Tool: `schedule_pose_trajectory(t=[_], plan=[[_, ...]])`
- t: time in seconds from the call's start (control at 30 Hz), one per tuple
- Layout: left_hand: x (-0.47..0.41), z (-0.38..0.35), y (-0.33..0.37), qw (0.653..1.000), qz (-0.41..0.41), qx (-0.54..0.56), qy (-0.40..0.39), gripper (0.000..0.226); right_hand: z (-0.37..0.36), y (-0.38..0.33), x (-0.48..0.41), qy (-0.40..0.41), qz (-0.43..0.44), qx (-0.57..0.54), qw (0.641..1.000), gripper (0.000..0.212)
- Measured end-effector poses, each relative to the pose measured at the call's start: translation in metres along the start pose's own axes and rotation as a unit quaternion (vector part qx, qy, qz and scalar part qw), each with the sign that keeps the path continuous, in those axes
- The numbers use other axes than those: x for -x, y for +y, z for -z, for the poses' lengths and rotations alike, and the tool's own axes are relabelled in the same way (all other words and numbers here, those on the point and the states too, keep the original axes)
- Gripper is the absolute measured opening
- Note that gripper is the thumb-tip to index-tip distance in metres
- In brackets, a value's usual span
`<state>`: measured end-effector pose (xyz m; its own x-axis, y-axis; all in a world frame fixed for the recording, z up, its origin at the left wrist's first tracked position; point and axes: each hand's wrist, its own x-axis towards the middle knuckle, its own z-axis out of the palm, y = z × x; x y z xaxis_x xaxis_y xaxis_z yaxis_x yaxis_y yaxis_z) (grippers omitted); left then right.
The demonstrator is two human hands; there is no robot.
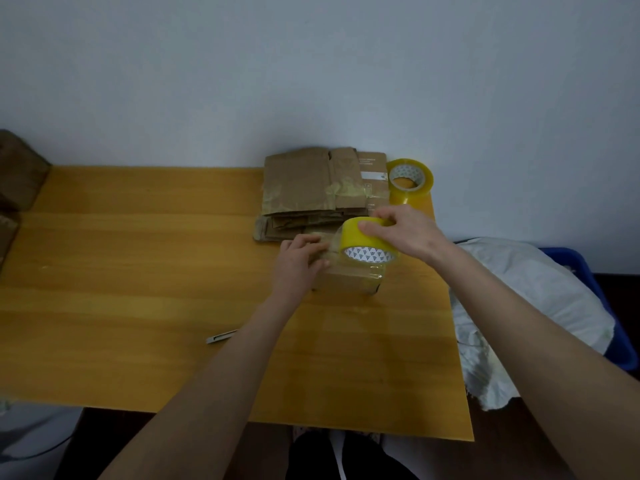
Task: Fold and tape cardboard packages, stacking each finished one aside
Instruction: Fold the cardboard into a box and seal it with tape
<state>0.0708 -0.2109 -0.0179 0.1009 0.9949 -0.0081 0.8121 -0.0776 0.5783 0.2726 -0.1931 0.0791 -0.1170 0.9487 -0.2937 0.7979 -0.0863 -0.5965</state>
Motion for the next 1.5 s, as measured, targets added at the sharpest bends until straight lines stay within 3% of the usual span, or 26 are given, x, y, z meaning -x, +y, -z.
schedule_pose_trajectory(t=[0.17, 0.27, 0.37, 0.5, 0.6, 0.73, 0.9, 1.13, 1.3, 1.5], plan=[[0.000, 0.003, 0.003, 1.000, 0.005, 0.002, -0.002, 0.027, 0.000, -0.006, -0.002, 0.006, -0.007, 0.029, 1.000, 0.057], [-0.004, 0.008, 0.019, 0.992, 0.062, 0.112, 0.005, 0.033, -0.001, -0.007, -0.003, 0.004, -0.011, 0.038, 0.999, 0.058], [-0.010, 0.008, 0.032, 0.983, 0.114, 0.144, 0.022, 0.033, -0.002, -0.008, -0.003, -0.008, -0.002, 0.057, 0.998, 0.058], [-0.012, 0.007, 0.035, 0.984, 0.146, 0.091, 0.047, 0.023, 0.002, -0.002, 0.003, -0.057, -0.002, 0.060, 0.997, 0.084], [-0.011, 0.009, 0.030, 0.985, 0.153, 0.061, 0.055, 0.025, 0.000, 0.002, 0.007, -0.025, 0.057, 0.117, 0.991, 0.073], [-0.011, 0.009, 0.026, 0.987, 0.148, 0.044, 0.053, 0.029, -0.012, 0.012, 0.011, -0.005, 0.082, 0.041, 0.996, 0.060], [-0.012, 0.003, 0.026, 0.986, 0.147, 0.065, 0.047, 0.025, -0.005, 0.014, 0.008, 0.022, 0.093, 0.080, 0.992, 0.065], [-0.008, -0.004, 0.022, 0.982, 0.182, 0.054, 0.013, 0.024, 0.002, 0.017, 0.005, -0.023, 0.088, 0.211, 0.973, 0.068], [-0.006, -0.007, 0.021, 0.979, 0.188, 0.077, 0.019, 0.024, -0.001, 0.028, 0.010, -0.034, 0.070, 0.153, 0.985, 0.062], [-0.002, -0.014, 0.018, 0.983, 0.181, 0.026, 0.004, 0.017, -0.024, 0.036, 0.013, -0.020, 0.057, 0.203, 0.977, 0.058]])
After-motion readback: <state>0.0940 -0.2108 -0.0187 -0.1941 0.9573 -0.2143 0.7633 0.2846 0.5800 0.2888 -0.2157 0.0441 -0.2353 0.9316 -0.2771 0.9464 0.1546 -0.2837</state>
